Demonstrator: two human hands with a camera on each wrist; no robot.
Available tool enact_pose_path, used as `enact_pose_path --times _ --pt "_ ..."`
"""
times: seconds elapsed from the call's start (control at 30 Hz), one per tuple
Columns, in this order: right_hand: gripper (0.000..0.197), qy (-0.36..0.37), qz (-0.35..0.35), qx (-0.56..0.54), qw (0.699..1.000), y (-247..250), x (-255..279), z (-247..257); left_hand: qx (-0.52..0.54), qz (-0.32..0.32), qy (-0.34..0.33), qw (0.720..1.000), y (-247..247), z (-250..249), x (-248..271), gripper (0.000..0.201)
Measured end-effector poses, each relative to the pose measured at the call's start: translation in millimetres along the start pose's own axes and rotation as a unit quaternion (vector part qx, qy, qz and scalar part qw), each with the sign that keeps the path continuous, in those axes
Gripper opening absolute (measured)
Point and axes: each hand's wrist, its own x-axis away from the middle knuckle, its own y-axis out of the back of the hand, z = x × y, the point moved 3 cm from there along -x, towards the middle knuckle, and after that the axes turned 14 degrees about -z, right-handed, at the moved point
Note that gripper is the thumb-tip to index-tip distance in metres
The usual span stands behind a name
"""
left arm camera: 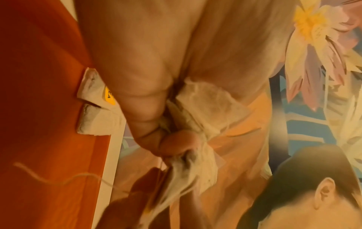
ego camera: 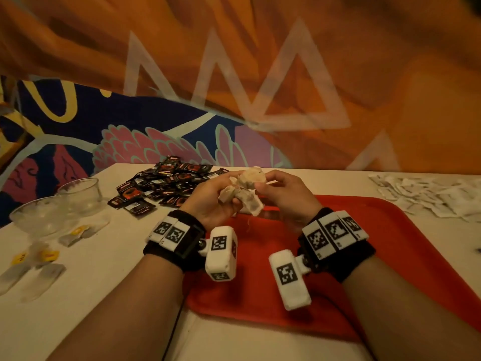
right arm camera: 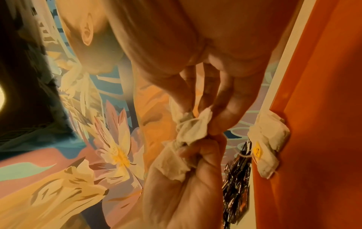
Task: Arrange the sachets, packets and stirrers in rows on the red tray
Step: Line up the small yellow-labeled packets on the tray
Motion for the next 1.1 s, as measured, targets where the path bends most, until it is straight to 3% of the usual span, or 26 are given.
enact_pose_path --times 0.17,0.37,0.5,0.6,0.67,0.73,0.83,0.9,1.0,1.1 --pt "0.005 0.04 -0.009 0.032 0.999 1 -3 2 -0.048 -0.007 -0.041 0.998 -4 7 0 0.029" --pt "0.029 0.025 0.017 0.047 0.998 1 4 5 -0.023 -0.071 -0.059 0.995 -2 10 2 0.003" --pt "0.028 0.036 -0.005 0.058 0.998 13 4 13 0.054 -0.149 -0.061 0.985 17 2 3 0.017" --pt "0.025 0.053 -0.018 0.061 0.997 19 4 16 -0.014 -0.162 -0.12 0.979 22 -5 11 0.031" --pt "0.022 0.059 -0.028 0.054 0.996 21 2 16 -0.088 -0.147 -0.171 0.97 18 -8 19 0.024" --pt "0.019 0.062 -0.04 0.054 0.996 22 0 16 -0.211 -0.139 -0.259 0.932 13 -12 25 0.018" --pt "0.019 0.067 -0.048 0.048 0.995 20 0 14 -0.41 -0.092 -0.405 0.812 0 -14 33 0.019" --pt "0.018 0.068 -0.044 0.033 0.996 17 1 14 -0.473 -0.06 -0.449 0.756 -5 -14 36 0.032" --pt "0.016 0.065 -0.03 0.01 0.997 14 3 15 -0.501 -0.04 -0.469 0.726 -6 -15 39 0.037" --pt "0.01 0.062 -0.015 -0.008 0.998 8 5 16 -0.498 -0.042 -0.486 0.717 -6 -16 40 0.027"
